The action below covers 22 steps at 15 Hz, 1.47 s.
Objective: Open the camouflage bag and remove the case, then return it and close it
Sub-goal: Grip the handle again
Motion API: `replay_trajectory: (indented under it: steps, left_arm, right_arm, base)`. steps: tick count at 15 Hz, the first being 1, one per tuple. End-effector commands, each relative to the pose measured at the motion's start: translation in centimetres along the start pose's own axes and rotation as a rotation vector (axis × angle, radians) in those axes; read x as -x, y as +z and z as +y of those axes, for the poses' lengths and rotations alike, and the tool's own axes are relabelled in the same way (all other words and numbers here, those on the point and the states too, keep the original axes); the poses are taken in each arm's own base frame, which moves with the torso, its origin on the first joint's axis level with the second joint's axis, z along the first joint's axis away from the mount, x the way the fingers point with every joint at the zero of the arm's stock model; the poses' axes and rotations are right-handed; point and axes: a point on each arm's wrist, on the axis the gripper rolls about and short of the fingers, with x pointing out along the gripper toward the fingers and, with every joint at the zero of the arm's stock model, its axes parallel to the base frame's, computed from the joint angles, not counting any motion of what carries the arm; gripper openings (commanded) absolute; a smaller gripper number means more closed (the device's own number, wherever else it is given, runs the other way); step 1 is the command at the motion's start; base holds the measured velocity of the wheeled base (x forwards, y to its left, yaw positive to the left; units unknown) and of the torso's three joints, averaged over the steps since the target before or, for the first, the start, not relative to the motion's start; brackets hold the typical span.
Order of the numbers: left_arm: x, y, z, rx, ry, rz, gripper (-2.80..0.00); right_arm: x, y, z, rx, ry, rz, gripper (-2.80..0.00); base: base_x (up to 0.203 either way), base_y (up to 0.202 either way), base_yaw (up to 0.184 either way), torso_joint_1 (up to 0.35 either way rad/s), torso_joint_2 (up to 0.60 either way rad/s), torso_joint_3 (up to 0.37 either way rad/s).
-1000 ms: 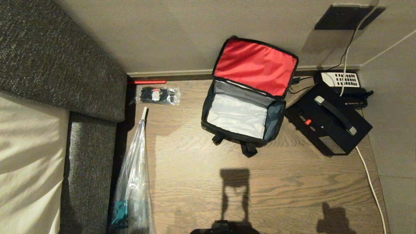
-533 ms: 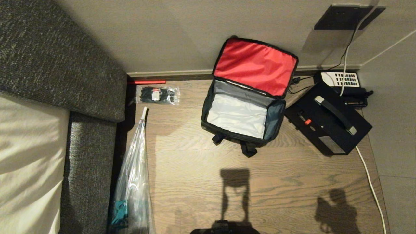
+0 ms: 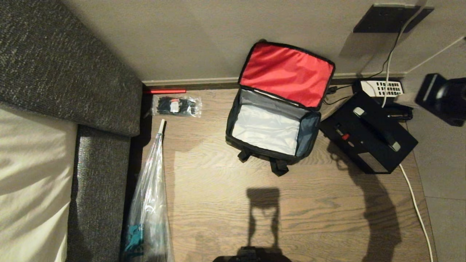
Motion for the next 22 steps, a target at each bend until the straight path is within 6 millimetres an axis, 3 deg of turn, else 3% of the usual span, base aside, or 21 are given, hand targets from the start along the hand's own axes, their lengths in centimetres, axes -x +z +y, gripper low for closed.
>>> replay_trajectory:
  steps: [1, 2, 3, 4, 8, 10, 14, 18, 22]
  left_arm:
    - [0.0, 0.0, 0.0, 0.000, 0.001, 0.000, -2.80]
    - [0.0, 0.0, 0.0, 0.000, 0.001, -0.001, -2.80]
    - [0.0, 0.0, 0.0, 0.000, 0.001, -0.001, -2.80]
    - [0.0, 0.0, 0.0, 0.000, 0.001, 0.000, -2.80]
    - [0.0, 0.0, 0.0, 0.000, 0.001, -0.001, -2.80]
    - [0.0, 0.0, 0.0, 0.000, 0.001, -0.001, -2.80]
    - [0.0, 0.0, 0.0, 0.000, 0.001, 0.000, -2.80]
    - [0.0, 0.0, 0.0, 0.000, 0.001, 0.000, -2.80]
    - [0.0, 0.0, 0.0, 0.000, 0.001, -0.001, -2.80]
  right_arm:
    - [-9.7, -2.7, -5.2, 0.069, -0.122, 0.160, -2.80]
    - [-10.7, -3.2, -7.0, 0.108, -0.148, 0.171, -2.80]
    - [-11.6, -3.7, -8.0, 0.150, -0.161, 0.180, -2.10]
    - [-12.2, -4.3, -8.6, 0.209, -0.168, 0.184, 0.00]
    - [-12.7, -5.4, -9.6, 0.487, -0.315, 0.056, 0.00]
    - [-12.4, -6.9, -9.5, 0.639, -0.415, 0.013, 0.00]
    - [-11.6, -8.1, -9.8, 1.020, -0.549, -0.122, 0.00]
    - [-14.4, -11.1, -11.9, 1.210, -0.684, -0.047, 0.00]
    - [-18.3, -10.9, -12.4, 1.244, -0.895, -0.053, 0.00]
  base:
    - [0.000, 0.000, 0.000, 0.000, 0.00, 0.000]
    - [0.000, 0.000, 0.000, 0.000, 0.00, 0.000]
    - [0.000, 0.000, 0.000, 0.000, 0.00, 0.000]
    - [0.000, 0.000, 0.000, 0.000, 0.00, 0.000]
    - [0.000, 0.000, 0.000, 0.000, 0.00, 0.000]
    - [0.000, 0.000, 0.000, 0.000, 0.00, 0.000]
    - [0.000, 0.000, 0.000, 0.000, 0.00, 0.000]
    - [0.000, 0.000, 0.000, 0.000, 0.00, 0.000]
    - [0.000, 0.000, 0.000, 0.000, 0.00, 0.000]
